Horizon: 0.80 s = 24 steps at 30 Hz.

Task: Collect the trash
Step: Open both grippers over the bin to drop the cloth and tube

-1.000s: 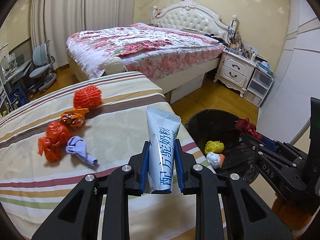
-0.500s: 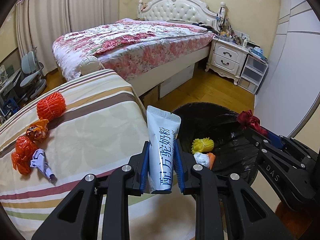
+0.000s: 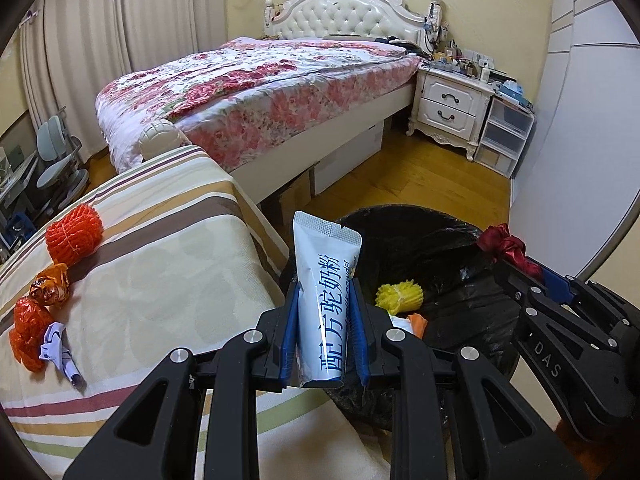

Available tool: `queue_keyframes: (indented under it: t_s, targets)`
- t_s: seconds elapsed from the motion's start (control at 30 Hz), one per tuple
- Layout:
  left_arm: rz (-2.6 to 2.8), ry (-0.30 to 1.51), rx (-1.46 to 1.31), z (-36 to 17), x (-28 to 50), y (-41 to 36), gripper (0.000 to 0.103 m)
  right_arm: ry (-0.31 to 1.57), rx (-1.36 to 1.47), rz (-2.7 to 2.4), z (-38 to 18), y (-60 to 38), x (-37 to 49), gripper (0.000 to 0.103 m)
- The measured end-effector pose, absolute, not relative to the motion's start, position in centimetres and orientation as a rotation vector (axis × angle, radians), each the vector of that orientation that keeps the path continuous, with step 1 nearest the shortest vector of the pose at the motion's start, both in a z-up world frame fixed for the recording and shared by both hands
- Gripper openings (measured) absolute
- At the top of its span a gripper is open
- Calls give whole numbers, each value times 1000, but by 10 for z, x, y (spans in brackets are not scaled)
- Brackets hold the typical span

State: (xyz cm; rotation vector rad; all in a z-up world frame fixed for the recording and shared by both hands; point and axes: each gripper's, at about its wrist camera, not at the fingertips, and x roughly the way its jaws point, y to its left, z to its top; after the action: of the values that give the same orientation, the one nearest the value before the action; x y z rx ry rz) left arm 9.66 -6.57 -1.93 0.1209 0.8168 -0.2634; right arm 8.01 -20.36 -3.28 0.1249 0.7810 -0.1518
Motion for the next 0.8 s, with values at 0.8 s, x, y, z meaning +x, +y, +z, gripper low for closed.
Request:
queue_keyframes:
  t_s: [0.8]
  targets:
    - [-267,825,124,-23,107,-82,51,792,141,-200,-42,-215,88,41]
